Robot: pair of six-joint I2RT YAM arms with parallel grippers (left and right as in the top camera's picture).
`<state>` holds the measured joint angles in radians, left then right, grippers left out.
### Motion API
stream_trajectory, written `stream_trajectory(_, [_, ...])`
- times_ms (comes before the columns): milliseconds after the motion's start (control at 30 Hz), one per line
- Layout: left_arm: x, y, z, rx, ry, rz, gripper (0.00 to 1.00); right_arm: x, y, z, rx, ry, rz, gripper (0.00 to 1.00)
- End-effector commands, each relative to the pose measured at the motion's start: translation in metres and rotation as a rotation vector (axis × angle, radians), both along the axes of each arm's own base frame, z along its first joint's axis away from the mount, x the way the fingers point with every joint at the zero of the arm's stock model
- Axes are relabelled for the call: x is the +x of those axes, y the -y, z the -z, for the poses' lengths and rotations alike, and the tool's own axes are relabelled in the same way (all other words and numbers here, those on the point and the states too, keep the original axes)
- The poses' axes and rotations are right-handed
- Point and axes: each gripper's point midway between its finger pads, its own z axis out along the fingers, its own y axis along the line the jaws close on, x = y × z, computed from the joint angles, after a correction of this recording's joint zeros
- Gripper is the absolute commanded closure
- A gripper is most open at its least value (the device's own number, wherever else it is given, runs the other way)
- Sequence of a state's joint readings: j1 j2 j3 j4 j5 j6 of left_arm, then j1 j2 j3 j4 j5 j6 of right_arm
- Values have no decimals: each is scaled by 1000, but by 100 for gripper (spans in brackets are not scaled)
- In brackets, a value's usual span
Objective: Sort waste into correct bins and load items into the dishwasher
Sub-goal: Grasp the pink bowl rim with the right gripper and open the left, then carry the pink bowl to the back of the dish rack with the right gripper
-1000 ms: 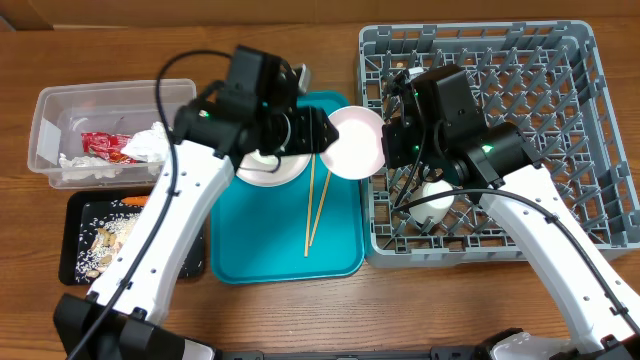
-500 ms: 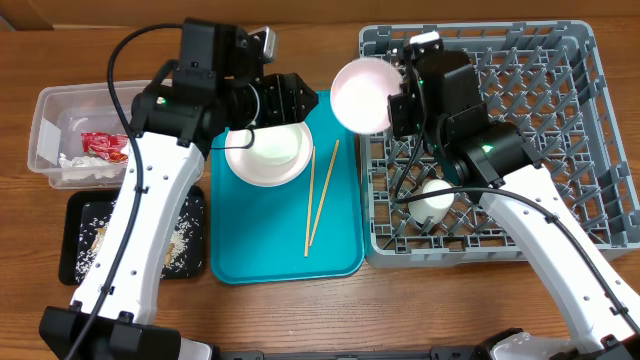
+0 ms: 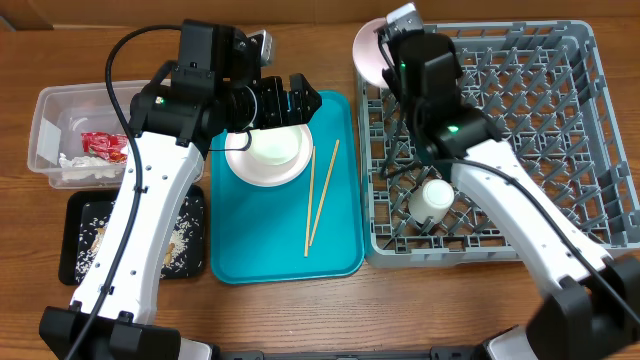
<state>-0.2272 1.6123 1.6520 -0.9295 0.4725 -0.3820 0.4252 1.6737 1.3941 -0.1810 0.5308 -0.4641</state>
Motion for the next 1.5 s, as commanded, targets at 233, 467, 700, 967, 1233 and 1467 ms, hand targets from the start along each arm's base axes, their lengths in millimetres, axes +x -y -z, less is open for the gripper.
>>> stream_trajectory(233, [1,-3,-11,11,40,3,0,34,12,-13,-388,109,-13,96])
stream_trajectory(467, [1,-3,-11,12,39,4,0,55,28,4,-642,76,-40,96])
stream_trajectory(700, [1,-3,-11,12,38,3,0,71,44,24,-712,39,-115,96])
stream_trajectory(967, [1,-3,-11,12,38,4,0,85,43,55,-707,24,-147,96])
stream_trajectory(1233, [1,-3,-11,12,38,4,0,101,39,68,-691,100,-117,96])
stream_trajectory(1467, [1,-3,-11,12,38,3,0,104,38,71,-684,115,-110,96])
